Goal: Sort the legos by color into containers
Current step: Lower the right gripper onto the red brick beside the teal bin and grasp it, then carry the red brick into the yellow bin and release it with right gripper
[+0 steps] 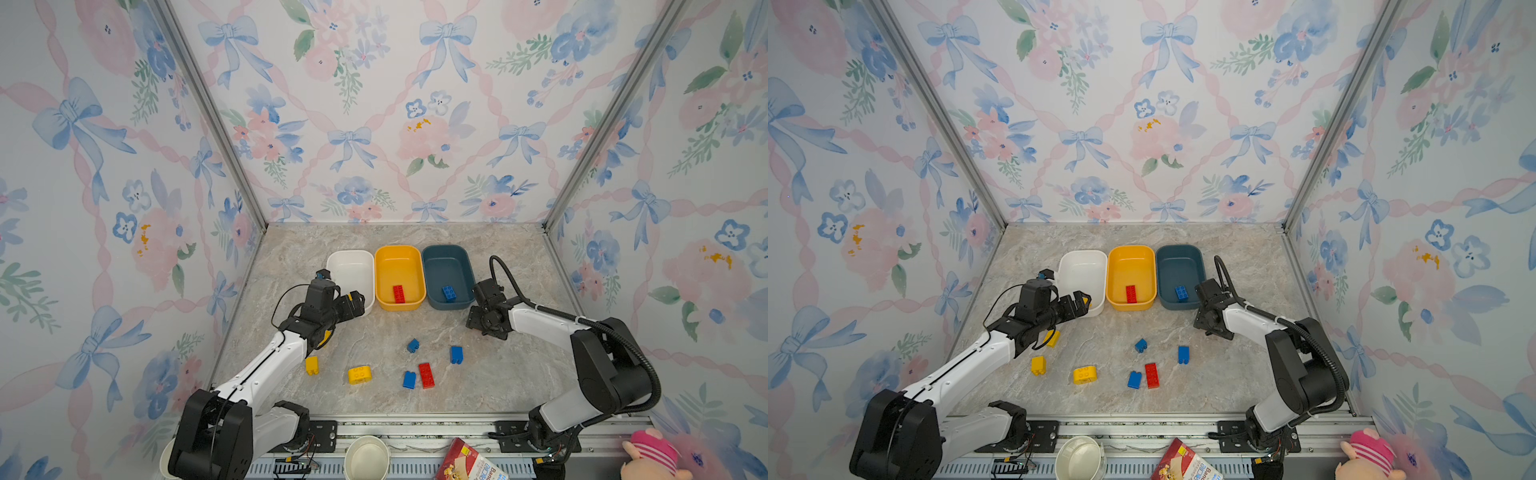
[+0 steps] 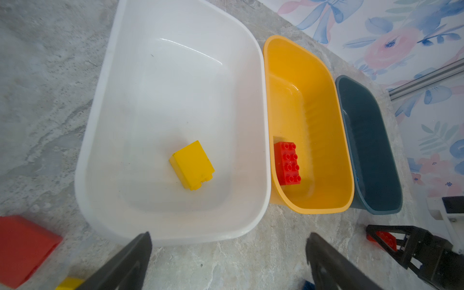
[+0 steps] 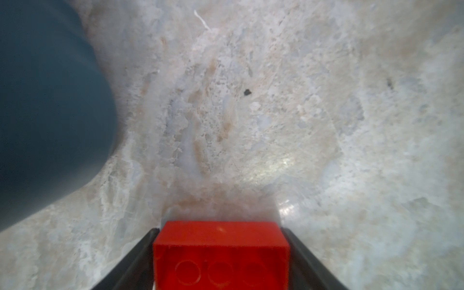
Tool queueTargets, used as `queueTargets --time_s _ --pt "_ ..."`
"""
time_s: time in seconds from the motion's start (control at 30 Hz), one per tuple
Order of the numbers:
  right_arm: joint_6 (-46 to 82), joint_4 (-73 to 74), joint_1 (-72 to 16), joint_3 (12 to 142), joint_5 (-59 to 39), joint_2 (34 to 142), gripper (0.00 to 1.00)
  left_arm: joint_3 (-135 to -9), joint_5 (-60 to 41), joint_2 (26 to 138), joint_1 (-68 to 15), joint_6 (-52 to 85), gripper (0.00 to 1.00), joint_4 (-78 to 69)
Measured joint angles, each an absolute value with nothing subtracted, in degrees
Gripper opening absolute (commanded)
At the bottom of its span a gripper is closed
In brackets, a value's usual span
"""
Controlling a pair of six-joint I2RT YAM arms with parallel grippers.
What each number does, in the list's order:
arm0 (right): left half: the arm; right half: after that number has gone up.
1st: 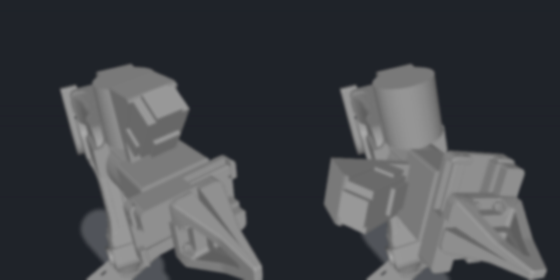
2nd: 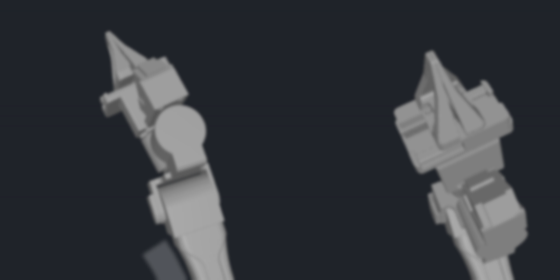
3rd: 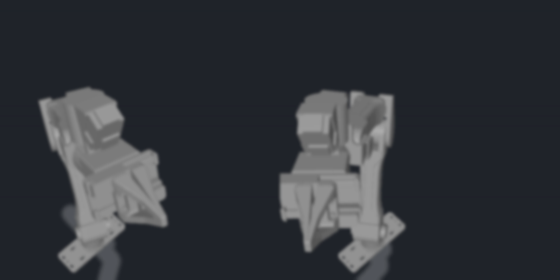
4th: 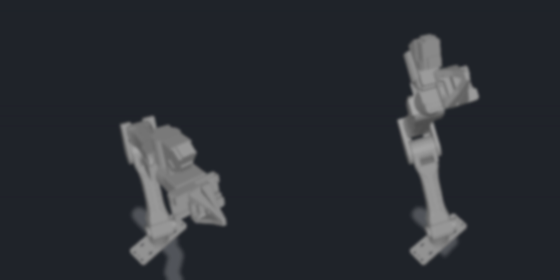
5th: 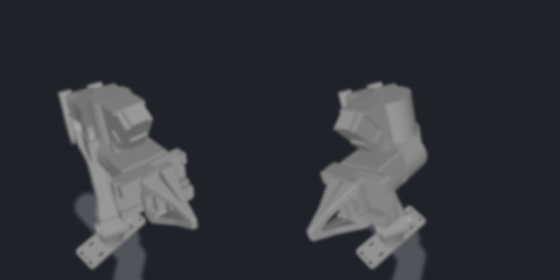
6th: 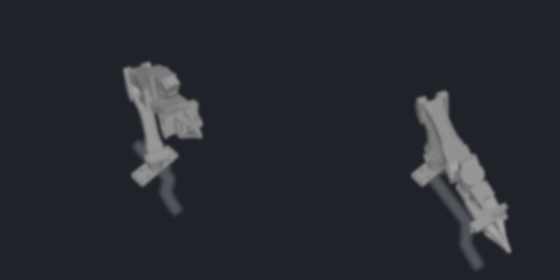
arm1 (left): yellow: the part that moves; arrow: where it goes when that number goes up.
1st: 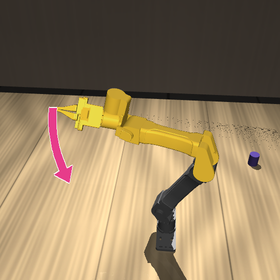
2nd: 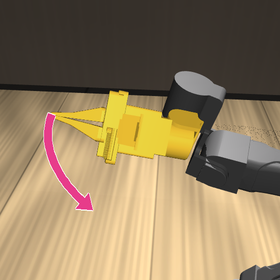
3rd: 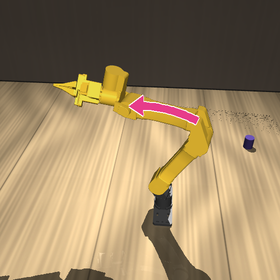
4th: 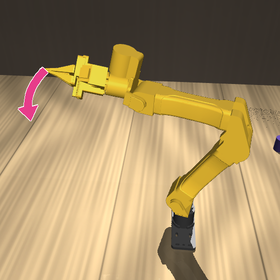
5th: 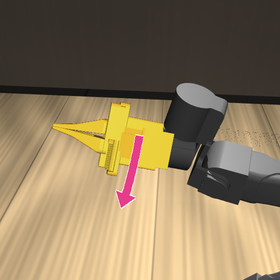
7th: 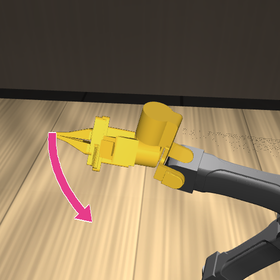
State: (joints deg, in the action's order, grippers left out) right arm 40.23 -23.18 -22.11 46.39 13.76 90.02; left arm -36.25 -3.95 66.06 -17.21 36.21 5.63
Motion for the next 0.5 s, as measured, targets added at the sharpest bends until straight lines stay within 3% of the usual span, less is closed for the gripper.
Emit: queueTargets --time_s 0.5 --pt "40.1 -23.3 -22.1 45.7 13.8 88.9 0.62 -36.2 -3.9 65.0 -17.2 36.2 0.98 5.6"
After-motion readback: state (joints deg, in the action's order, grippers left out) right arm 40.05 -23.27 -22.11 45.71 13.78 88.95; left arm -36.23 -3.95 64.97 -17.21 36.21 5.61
